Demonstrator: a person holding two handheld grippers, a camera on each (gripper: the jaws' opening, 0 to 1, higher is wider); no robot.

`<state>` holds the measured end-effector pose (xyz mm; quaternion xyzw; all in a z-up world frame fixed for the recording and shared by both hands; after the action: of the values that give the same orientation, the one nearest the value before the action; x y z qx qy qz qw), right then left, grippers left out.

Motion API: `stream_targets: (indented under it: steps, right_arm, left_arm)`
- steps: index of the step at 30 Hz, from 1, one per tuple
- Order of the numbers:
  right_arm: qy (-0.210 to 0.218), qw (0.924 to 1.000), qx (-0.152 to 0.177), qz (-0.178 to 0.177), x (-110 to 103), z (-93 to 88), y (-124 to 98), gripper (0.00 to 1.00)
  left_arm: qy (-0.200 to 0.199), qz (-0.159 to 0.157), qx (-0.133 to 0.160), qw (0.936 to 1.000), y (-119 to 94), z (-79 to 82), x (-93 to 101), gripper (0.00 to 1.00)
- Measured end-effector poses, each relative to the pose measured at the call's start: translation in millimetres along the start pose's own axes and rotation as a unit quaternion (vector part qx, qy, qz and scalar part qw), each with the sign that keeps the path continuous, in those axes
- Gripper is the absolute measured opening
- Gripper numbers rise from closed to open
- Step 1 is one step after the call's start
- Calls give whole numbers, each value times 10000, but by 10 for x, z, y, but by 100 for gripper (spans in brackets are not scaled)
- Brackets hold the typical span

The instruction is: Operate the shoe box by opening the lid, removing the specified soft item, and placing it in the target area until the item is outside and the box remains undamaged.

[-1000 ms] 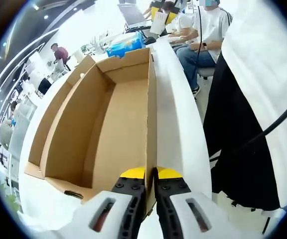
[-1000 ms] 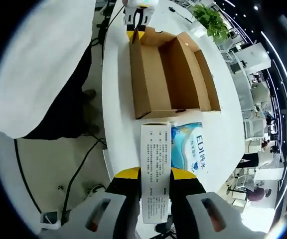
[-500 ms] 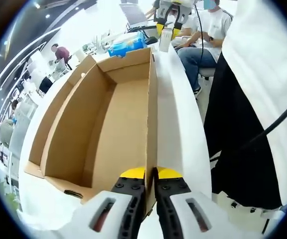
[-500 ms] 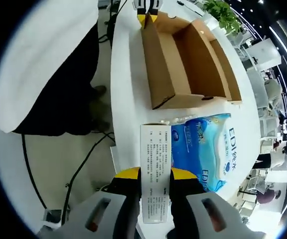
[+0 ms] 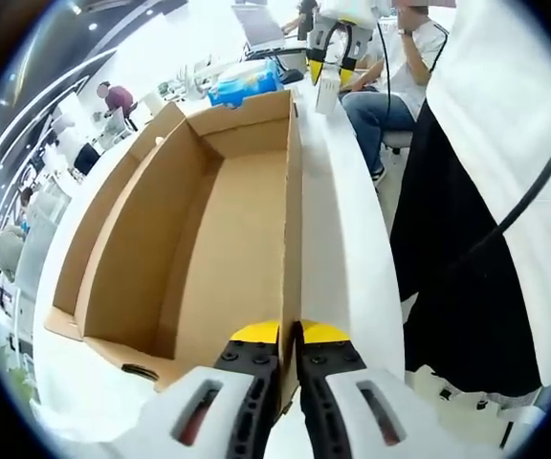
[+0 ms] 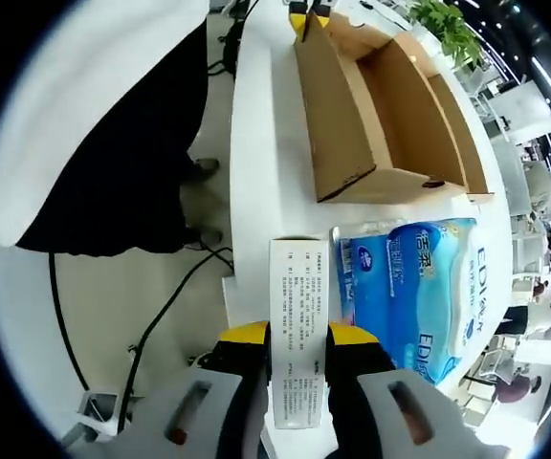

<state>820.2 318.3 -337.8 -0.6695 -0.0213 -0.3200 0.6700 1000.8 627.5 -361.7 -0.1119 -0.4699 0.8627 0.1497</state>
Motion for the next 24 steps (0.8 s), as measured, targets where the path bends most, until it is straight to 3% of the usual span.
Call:
stream_targets:
  steps: [20,24]
  right_arm:
    - [-114,9999,53,79,110,-104,66,20]
    - [-210,9996,-89,180,120,-177,118,20]
  left_arm:
    - [-14,-8,-46,10000,-18,32,21,4]
    - [-30,15,-55,10000,-20,40,33,5]
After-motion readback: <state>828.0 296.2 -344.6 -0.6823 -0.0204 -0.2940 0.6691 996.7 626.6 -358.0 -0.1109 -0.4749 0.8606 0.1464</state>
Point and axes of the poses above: the point that each gripper's makers call its tool centre point, and the gripper's own axes: y roughly forward along the fingers, x roughly to its right, z roughly out of its top, the point moved 4 cm from there along -y, roughly backward along the fingers, and after that the axes turned 8 degrees about -z, right-handed, at the moved point
